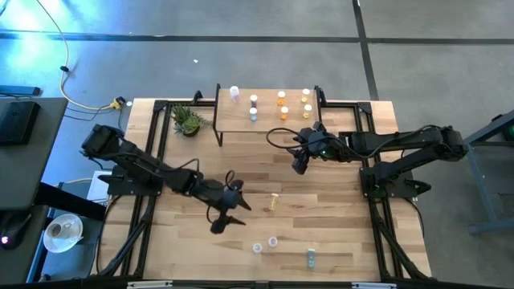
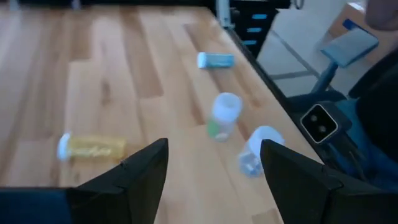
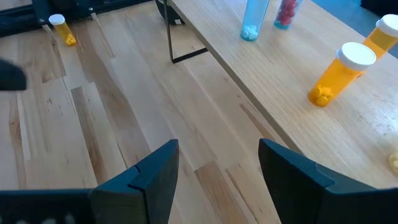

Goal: Pick and place medicine bottles onto shelf by color
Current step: Put the left transparent pill bottle on the shelf aligned with the transparent pill bottle

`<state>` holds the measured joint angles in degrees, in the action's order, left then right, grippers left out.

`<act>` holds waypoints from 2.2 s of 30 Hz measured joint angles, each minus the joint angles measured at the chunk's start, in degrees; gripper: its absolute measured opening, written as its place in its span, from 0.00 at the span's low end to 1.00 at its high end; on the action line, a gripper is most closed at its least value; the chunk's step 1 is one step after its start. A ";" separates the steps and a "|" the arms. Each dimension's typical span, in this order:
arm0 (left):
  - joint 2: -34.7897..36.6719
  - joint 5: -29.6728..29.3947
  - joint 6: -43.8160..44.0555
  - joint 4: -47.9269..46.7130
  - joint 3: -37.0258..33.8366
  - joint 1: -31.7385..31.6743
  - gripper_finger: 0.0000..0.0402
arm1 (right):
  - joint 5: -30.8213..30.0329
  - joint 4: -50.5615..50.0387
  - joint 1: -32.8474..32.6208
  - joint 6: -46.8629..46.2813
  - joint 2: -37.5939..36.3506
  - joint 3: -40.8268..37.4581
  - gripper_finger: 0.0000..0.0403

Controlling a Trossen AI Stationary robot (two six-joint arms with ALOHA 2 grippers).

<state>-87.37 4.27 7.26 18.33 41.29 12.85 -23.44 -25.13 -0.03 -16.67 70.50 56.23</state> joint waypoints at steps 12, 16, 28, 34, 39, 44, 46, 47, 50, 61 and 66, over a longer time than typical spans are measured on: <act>-10.54 -0.30 -2.99 4.29 5.58 4.62 0.61 | 0.03 -1.87 0.00 -4.83 0.00 0.00 0.53; -14.28 -0.02 -3.77 4.31 8.02 5.58 0.61 | 0.02 -2.88 0.00 -5.96 0.00 0.00 0.53; -21.12 -0.60 -7.49 4.30 12.06 9.46 0.61 | 0.02 -2.95 0.00 -9.50 0.00 0.00 0.53; -23.31 -1.98 -6.98 4.24 13.46 10.14 0.61 | 0.02 -2.96 0.00 -11.62 0.00 0.01 0.53; -23.72 -3.25 -6.45 4.86 13.65 10.26 0.61 | 0.00 -2.97 0.00 -12.06 0.00 0.02 0.53; -23.68 -3.62 -6.43 6.57 13.65 10.25 0.61 | 0.00 -2.97 0.00 -13.13 0.00 0.02 0.53; -23.70 -3.61 -6.43 6.07 13.65 10.25 0.61 | -0.01 -2.76 0.00 -13.14 0.00 -0.11 0.53; -23.70 -3.61 -6.43 5.97 13.65 10.25 0.61 | -0.10 -2.49 0.00 -13.16 0.00 -0.42 0.53; -23.70 -3.59 -6.92 5.98 13.65 10.18 0.61 | -0.43 -3.56 -0.02 -13.22 0.15 -0.90 0.53; -23.70 -5.03 -7.49 5.99 13.65 9.29 0.61 | -0.55 -3.21 0.00 -13.94 1.49 -0.90 0.53; -23.68 -5.13 -7.47 5.91 13.65 9.28 0.59 | -0.57 -3.08 0.00 -14.06 1.46 -0.90 0.53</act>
<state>-111.04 -0.86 -0.21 24.24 54.94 22.13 -24.01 -28.21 -0.04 -30.72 71.96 55.33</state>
